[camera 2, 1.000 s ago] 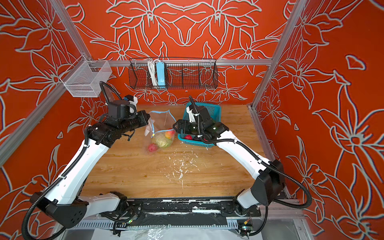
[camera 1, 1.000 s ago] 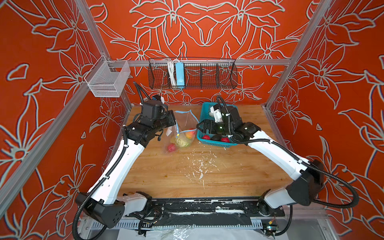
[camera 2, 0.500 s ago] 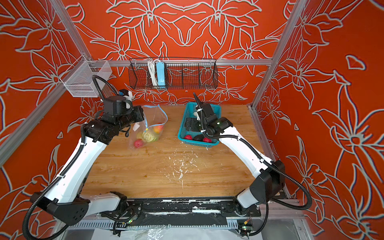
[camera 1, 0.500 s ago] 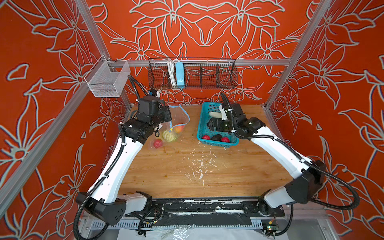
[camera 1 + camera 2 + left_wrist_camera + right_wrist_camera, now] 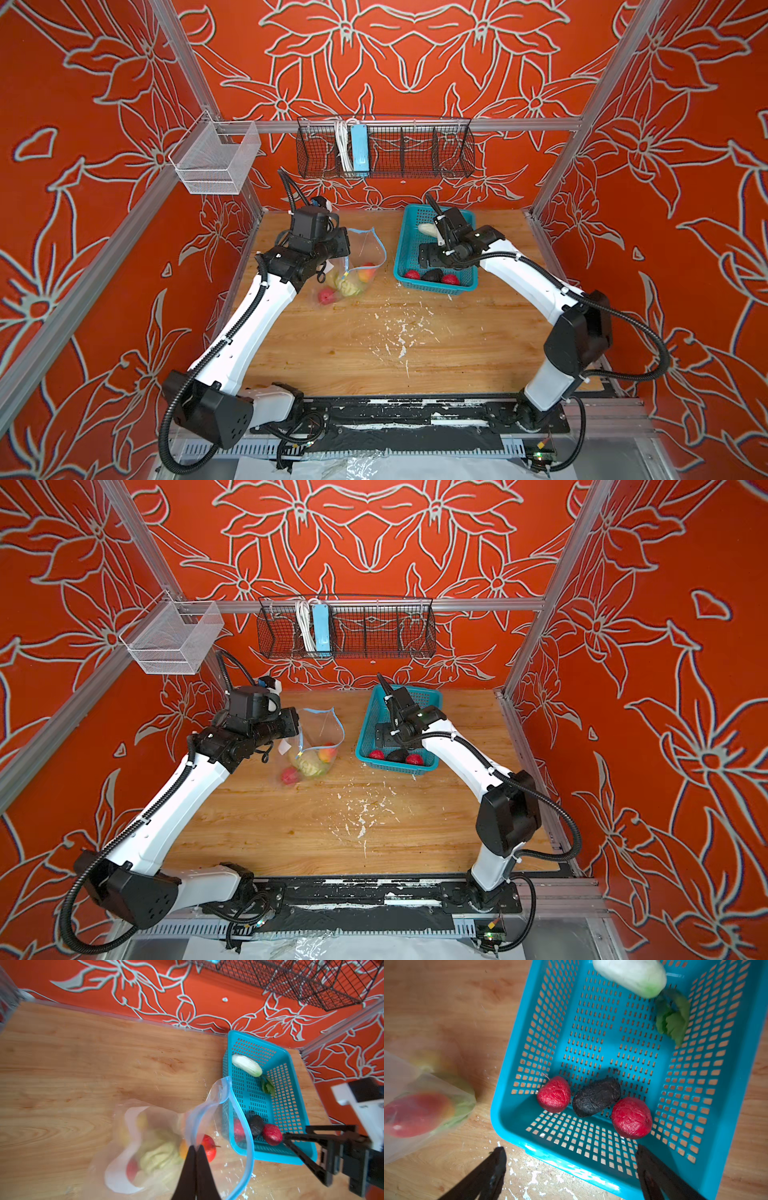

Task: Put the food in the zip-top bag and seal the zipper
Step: 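Open the right gripper and withdraw over the basket while the left gripper lifts the bag, then lower the right gripper into the basket and grasp a red beet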

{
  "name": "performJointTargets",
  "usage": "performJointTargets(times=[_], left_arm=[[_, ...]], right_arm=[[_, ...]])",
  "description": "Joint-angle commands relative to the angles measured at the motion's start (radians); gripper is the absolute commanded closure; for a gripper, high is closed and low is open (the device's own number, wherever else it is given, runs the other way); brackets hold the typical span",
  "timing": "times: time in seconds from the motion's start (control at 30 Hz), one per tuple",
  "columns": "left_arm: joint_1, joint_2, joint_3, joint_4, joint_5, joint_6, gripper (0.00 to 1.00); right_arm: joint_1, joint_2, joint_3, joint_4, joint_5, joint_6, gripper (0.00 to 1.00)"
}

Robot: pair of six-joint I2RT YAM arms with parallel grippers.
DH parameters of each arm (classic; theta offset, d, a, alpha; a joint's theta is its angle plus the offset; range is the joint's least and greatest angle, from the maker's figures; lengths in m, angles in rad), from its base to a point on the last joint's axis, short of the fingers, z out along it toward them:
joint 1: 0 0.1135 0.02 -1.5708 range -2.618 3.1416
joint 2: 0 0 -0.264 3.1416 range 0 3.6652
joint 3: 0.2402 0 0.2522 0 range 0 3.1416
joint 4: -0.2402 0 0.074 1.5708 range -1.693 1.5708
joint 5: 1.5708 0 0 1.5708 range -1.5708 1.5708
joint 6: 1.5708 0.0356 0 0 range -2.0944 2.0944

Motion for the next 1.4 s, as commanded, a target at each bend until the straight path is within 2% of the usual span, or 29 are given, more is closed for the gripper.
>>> performJointTargets(times=[0.0,0.33,0.83,0.97,1.2,1.37], left_arm=[[0.006,-0.014,-0.035,0.069,0.073,-0.018,1.0],[0.006,-0.058,-0.119,0.114,0.09,0.0,1.0],[0.005,-0.087,-0.171,0.122,0.072,-0.009,1.0],[0.005,-0.089,-0.174,0.124,0.067,-0.007,1.0],[0.005,-0.086,-0.175,0.124,0.07,-0.008,1.0],[0.005,-0.083,-0.174,0.123,0.071,-0.01,1.0]], right_arm=[[-0.007,0.035,0.038,-0.042,-0.02,0.001,0.02],[-0.007,0.201,0.162,-0.094,-0.122,0.003,0.06],[-0.009,0.421,0.356,-0.192,-0.18,0.046,0.17],[-0.008,0.453,0.363,-0.201,-0.211,0.06,0.2],[-0.009,0.485,0.358,-0.194,-0.197,0.069,0.21],[-0.008,0.513,0.366,-0.208,-0.181,0.065,0.25]])
